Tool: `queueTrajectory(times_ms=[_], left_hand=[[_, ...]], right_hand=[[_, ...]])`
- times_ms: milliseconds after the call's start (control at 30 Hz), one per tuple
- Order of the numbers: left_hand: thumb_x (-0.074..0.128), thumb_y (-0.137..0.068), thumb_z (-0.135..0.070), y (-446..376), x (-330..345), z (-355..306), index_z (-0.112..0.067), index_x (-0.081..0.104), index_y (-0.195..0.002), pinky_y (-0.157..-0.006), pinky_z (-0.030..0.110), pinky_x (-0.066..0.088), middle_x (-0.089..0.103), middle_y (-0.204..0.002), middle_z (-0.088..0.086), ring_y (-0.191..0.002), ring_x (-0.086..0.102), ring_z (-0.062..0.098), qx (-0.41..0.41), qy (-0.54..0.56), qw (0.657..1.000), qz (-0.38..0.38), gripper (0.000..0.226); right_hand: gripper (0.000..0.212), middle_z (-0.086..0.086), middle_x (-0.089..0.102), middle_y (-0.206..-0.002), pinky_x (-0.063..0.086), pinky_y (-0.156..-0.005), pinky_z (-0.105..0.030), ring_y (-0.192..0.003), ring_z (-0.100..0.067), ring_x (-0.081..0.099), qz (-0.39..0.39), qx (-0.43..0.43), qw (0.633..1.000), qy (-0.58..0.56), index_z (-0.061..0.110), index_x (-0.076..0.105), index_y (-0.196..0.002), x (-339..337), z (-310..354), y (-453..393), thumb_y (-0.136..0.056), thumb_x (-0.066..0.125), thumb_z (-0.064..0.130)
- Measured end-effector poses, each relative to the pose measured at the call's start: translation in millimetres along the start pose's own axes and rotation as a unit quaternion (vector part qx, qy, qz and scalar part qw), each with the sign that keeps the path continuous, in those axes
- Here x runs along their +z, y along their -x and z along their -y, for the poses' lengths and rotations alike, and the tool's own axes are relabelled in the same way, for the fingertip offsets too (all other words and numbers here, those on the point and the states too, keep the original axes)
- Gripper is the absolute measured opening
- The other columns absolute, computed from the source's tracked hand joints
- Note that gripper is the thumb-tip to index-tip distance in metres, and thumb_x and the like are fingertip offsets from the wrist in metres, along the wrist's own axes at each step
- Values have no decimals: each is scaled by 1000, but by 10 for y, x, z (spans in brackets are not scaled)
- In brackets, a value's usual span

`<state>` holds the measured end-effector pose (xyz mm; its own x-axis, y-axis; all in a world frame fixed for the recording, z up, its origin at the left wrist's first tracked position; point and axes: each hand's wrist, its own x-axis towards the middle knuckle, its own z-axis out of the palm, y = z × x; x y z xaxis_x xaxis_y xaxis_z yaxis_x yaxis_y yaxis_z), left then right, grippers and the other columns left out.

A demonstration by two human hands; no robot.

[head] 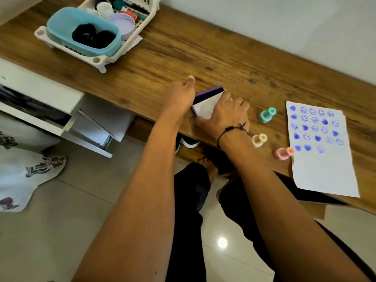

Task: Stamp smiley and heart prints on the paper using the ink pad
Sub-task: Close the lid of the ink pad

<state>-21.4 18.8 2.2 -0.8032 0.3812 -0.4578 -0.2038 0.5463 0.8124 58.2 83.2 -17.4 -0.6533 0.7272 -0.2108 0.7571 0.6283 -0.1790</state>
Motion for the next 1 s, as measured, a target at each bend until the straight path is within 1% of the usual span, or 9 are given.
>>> queueTrajectory(times_ms=[100, 233, 367, 467, 567, 633, 800, 867, 1000], left_hand=[[34, -94, -42, -22, 18, -6, 2, 67, -106, -98, 44, 48, 67, -113, 18, -106, 62, 32, -10, 2, 1000, -7, 56], [34, -95, -40, -2, 12, -6, 2, 64, -111, -98, 43, 48, 66, -116, 18, -108, 61, 31, -8, -7, 1000, -4, 55], [33, -96, -40, -2, 14, -17, -1, 62, -117, -97, 40, 46, 64, -119, 15, -110, 59, 29, -2, -33, 999, -1, 53], [33, -97, -38, -29, 24, -8, -1, 63, -117, -91, 35, 43, 64, -120, 15, -109, 59, 28, 9, -55, 998, -11, 52], [33, -97, -37, -40, 34, 4, -1, 64, -114, -73, 30, 38, 64, -112, 13, -92, 56, 23, 23, -77, 997, -17, 51], [33, -97, -37, -49, 43, 9, -2, 64, -112, -66, 27, 36, 63, -105, 11, -83, 51, 19, 27, -90, 995, -16, 50], [33, -97, -37, -50, 68, -4, -1, 64, -113, -69, 27, 34, 64, -115, 15, -86, 52, 21, 30, -106, 994, -25, 50], [34, -97, -36, -42, 68, -13, 0, 64, -113, -71, 28, 34, 64, -115, 16, -85, 51, 21, 30, -117, 992, -29, 50], [34, -97, -35, -40, 77, -14, 1, 62, -114, -74, 29, 35, 64, -115, 16, -91, 55, 24, 27, -118, 992, -31, 48]], right_hand=[[90, -24, 43, -130, 39, -95, -41, -120, -39, 37, -10, 0, 1000, -8, 1, 31, -129, 6, 42, 34, -68, 63, 60], [85, -25, 44, -128, 39, -92, -40, -117, -39, 38, -18, -8, 1000, 7, 0, 33, -127, 29, 61, 45, -71, 62, 57], [85, -25, 44, -128, 38, -94, -40, -118, -40, 38, -4, -12, 1000, 4, 2, 33, -128, 0, 55, -23, -71, 63, 58], [87, -23, 44, -127, 40, -93, -39, -119, -37, 38, -6, -5, 999, -33, 3, 33, -126, -14, 47, -52, -67, 66, 58], [85, -22, 45, -126, 40, -93, -38, -119, -37, 39, -24, -4, 999, -43, 5, 34, -125, -3, 24, -49, -67, 67, 57], [83, -24, 46, -125, 39, -94, -38, -118, -37, 40, -39, -8, 999, -33, 4, 32, -127, 8, -1, -38, -69, 66, 54], [78, -25, 46, -124, 37, -96, -38, -116, -38, 41, -53, -11, 998, -32, 3, 33, -125, 28, -39, -6, -72, 65, 50], [76, -25, 47, -123, 38, -95, -38, -115, -38, 42, -53, -12, 998, -33, 3, 35, -123, 30, -34, -10, -72, 65, 50], [76, -24, 48, -122, 40, -90, -37, -113, -37, 43, -70, -4, 996, -54, 4, 37, -122, 9, -26, -39, -72, 64, 53]])
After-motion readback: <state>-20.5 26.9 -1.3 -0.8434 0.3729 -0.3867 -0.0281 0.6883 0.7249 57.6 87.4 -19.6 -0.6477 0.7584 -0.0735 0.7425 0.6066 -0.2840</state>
